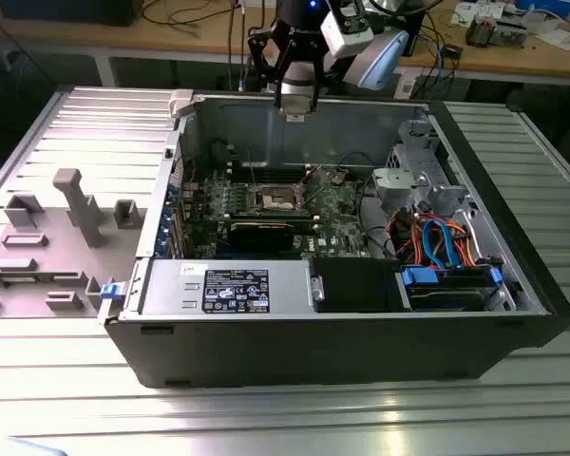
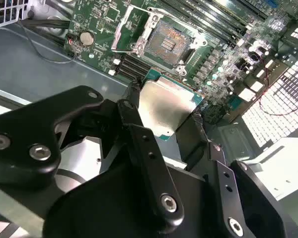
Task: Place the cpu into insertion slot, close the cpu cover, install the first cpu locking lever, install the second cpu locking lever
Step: 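Place the cpu into insertion slot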
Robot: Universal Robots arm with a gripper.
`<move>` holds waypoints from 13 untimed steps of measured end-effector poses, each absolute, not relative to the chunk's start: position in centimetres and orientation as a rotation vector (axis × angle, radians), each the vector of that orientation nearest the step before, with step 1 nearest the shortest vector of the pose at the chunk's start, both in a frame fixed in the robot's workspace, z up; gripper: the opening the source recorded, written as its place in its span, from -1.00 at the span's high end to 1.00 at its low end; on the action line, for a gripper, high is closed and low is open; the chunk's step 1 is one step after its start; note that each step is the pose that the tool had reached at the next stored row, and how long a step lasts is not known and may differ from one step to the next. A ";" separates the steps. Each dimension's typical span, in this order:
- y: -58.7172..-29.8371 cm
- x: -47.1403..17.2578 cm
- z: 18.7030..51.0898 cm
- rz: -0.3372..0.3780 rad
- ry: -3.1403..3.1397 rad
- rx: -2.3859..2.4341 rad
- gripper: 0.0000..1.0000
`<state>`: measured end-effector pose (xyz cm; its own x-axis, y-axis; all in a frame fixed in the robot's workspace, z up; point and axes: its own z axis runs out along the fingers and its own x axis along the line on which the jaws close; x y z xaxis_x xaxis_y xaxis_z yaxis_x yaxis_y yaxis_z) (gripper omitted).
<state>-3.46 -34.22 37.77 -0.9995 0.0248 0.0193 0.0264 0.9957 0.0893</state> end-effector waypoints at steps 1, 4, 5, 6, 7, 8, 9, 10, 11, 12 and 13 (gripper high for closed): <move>-34.3 -3.5 37.8 -0.140 -3.120 -0.040 -0.07; -34.9 -3.5 37.8 -0.140 -3.120 -0.049 -0.07; -34.9 -3.5 37.7 -0.140 -3.120 -0.073 -0.07; -34.9 -3.5 37.7 -0.140 -3.120 -0.101 -0.07; -34.9 -3.5 37.7 -0.140 -3.120 -0.107 -0.07; -34.9 -3.5 37.7 -0.140 -3.120 -0.108 -0.07; -34.9 -3.5 37.7 -0.140 -3.120 -0.108 -0.07; -34.9 -3.5 37.7 -0.140 -3.120 -0.108 -0.07; -34.9 -3.5 37.7 -0.140 -3.120 -0.108 -0.07; -34.9 -3.5 37.7 -0.140 -3.120 -0.108 -0.07; -34.9 -3.5 37.7 -0.140 -3.120 -0.108 -0.07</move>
